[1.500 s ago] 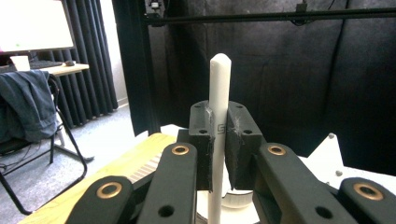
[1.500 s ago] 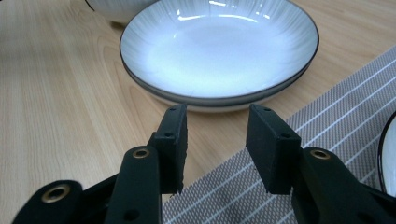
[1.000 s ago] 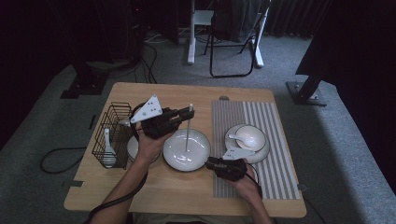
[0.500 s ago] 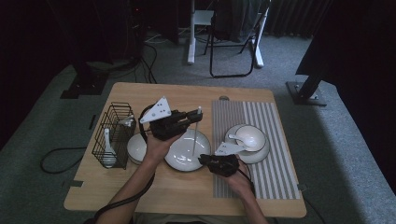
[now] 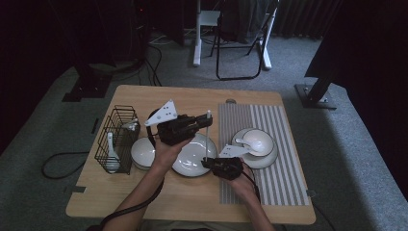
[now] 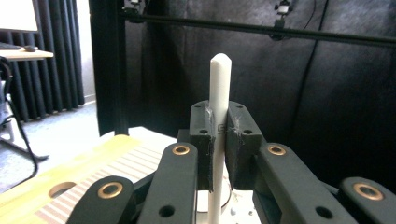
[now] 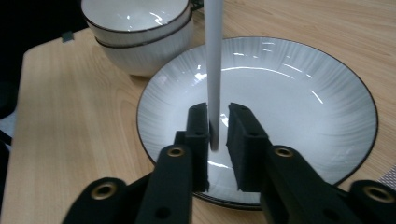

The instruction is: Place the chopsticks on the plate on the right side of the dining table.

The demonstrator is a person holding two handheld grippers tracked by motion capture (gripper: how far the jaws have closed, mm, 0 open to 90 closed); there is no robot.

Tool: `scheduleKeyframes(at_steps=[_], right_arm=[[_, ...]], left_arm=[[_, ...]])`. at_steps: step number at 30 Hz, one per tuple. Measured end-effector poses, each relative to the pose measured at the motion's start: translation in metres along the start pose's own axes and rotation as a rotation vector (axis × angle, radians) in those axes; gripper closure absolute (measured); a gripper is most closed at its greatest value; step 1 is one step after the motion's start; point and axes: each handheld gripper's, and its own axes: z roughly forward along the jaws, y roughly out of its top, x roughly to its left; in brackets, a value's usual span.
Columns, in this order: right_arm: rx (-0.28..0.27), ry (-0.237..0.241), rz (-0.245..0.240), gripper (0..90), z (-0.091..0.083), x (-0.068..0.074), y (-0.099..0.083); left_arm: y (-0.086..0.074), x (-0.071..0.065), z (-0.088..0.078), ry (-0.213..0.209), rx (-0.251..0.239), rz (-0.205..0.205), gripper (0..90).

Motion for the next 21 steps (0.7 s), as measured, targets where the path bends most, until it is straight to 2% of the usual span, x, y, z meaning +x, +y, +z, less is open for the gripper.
scheduleKeyframes(at_steps=[1, 3, 8, 13, 16, 18, 19, 21], right_arm=[[-0.005, 0.012, 0.002, 85.7, -0.001, 0.000, 0.000], [0.004, 0.006, -0.022, 86.5, -0.002, 0.002, 0.000], [0.003, 0.010, -0.031, 87.0, -0.002, 0.005, 0.001], [-0.018, 0.012, -0.023, 87.0, -0.006, 0.005, 0.002], [-0.028, 0.005, -0.021, 87.0, -0.009, 0.005, 0.003], [-0.033, 0.002, -0.022, 87.0, -0.010, 0.005, 0.004], [-0.037, -0.001, -0.020, 87.0, -0.012, 0.005, 0.004], [-0.041, -0.004, -0.015, 87.0, -0.013, 0.004, 0.004]], left_arm=[[0.000, 0.000, 0.000, -0.004, -0.002, 0.000, 82.9], [-0.002, 0.001, 0.001, -0.010, -0.002, 0.002, 81.9], [-0.007, 0.002, 0.000, -0.018, -0.003, -0.008, 74.0], [-0.019, 0.003, 0.000, -0.010, 0.030, -0.015, 71.6], [-0.035, 0.004, 0.003, -0.015, 0.056, -0.051, 71.5], [-0.035, 0.004, 0.003, -0.015, 0.056, -0.051, 71.4], [-0.051, 0.002, 0.007, -0.025, 0.083, -0.081, 71.4], [-0.061, 0.001, 0.010, -0.034, 0.101, -0.091, 71.6]])
